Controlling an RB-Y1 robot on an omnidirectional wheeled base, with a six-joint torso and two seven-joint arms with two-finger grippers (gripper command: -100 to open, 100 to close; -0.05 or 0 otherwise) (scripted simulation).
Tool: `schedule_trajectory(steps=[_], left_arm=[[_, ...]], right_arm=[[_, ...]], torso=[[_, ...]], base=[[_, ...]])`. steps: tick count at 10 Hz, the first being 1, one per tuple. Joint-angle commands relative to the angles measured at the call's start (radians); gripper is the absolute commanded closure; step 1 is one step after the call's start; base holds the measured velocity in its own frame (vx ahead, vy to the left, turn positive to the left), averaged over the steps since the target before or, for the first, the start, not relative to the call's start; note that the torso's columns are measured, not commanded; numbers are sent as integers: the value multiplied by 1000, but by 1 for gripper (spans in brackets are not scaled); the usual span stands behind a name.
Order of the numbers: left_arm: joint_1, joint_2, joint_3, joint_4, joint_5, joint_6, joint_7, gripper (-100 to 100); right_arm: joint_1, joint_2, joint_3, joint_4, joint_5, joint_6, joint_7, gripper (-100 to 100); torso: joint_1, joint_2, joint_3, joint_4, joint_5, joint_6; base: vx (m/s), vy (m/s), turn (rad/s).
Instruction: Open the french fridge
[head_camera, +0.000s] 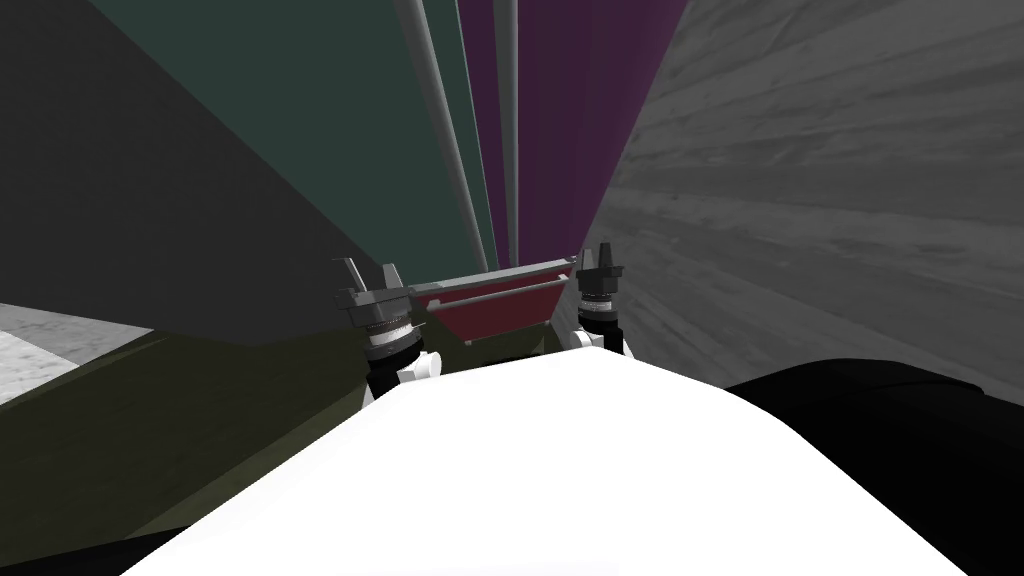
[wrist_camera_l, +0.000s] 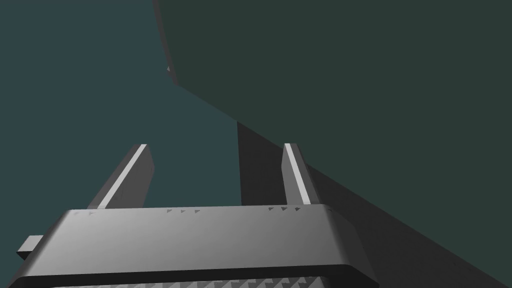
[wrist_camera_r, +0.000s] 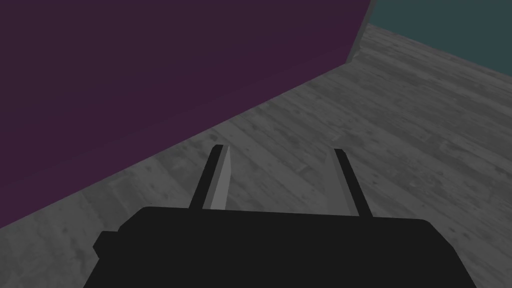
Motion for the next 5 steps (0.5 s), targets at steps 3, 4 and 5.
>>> schedule_trajectory(steps=[3, 4, 5], left_arm=[[0, 0, 0, 0, 0, 0, 0, 0], [0, 0, 0, 0, 0, 0, 0, 0], [1, 33, 2, -2, -4, 9, 2, -100]], right_arm=[[0, 0, 0, 0, 0, 0, 0, 0], [0, 0, 0, 0, 0, 0, 0, 0], [0, 0, 0, 0, 0, 0, 0, 0]], torso=[[0, 222, -442, 221, 0, 0], [0, 296, -590, 295, 0, 0], [0, 369, -738, 369, 0, 0]], base=[[0, 0, 0], [0, 0, 0], [11, -6, -15]])
